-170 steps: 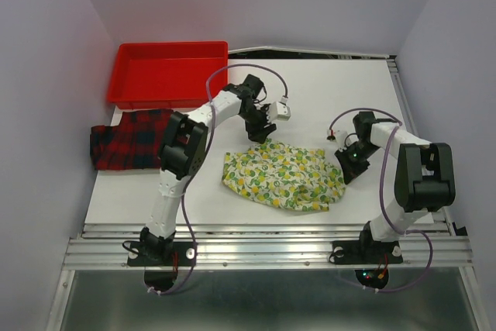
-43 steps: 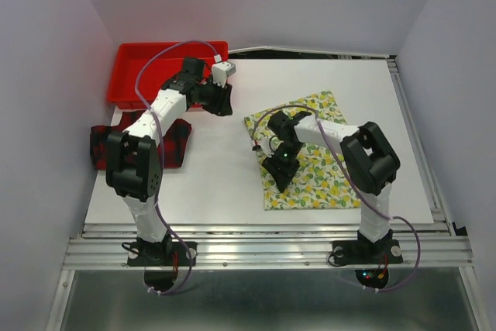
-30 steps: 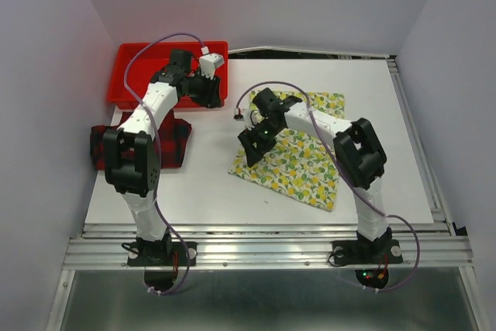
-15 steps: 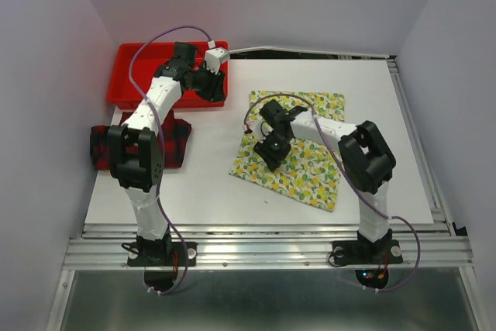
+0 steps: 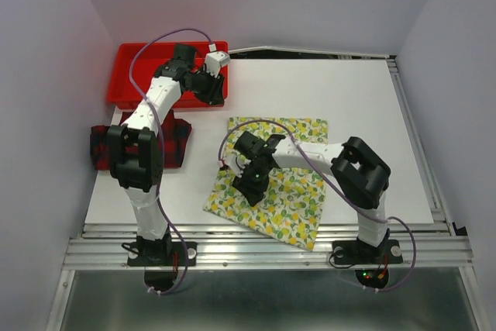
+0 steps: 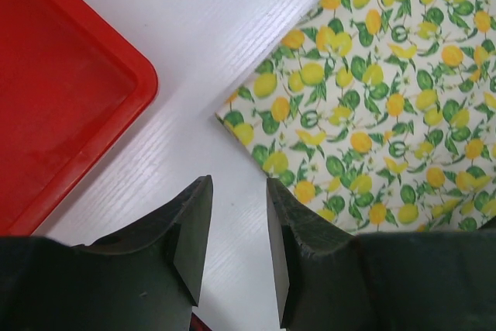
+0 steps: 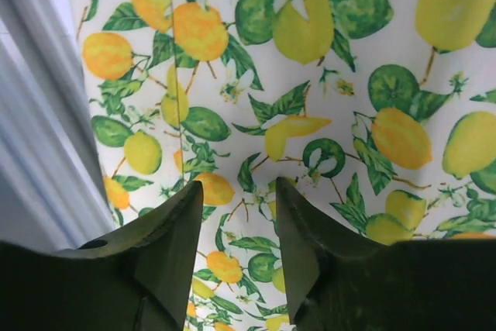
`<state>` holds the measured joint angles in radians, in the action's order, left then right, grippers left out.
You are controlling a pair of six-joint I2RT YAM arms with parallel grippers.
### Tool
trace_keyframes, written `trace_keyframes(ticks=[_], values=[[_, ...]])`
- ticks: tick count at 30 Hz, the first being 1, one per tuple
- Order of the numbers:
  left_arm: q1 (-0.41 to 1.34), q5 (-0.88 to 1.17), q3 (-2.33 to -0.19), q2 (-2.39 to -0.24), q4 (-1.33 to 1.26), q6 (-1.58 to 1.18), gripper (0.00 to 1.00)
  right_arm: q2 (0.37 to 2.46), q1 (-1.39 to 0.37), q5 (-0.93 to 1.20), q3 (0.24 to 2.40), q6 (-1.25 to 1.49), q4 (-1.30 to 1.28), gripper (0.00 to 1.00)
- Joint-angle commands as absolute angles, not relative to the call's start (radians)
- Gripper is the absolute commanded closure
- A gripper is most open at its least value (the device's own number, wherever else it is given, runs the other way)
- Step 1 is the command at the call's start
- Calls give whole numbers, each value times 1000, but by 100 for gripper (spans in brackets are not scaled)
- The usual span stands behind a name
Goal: Fold and stack the skirts
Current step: Flatten the skirt out, then fold the skirt
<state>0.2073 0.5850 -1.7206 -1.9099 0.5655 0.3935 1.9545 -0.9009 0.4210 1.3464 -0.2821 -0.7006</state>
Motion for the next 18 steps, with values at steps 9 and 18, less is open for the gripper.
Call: trace_keyframes(ticks=[9, 18], values=[[230, 605, -1822, -1971, 752, 652, 54, 1841, -746, 538, 1586, -257, -908, 0], [304, 477, -1868, -2069, 764, 804, 42, 1919, -344, 324, 1719, -560, -966, 0]])
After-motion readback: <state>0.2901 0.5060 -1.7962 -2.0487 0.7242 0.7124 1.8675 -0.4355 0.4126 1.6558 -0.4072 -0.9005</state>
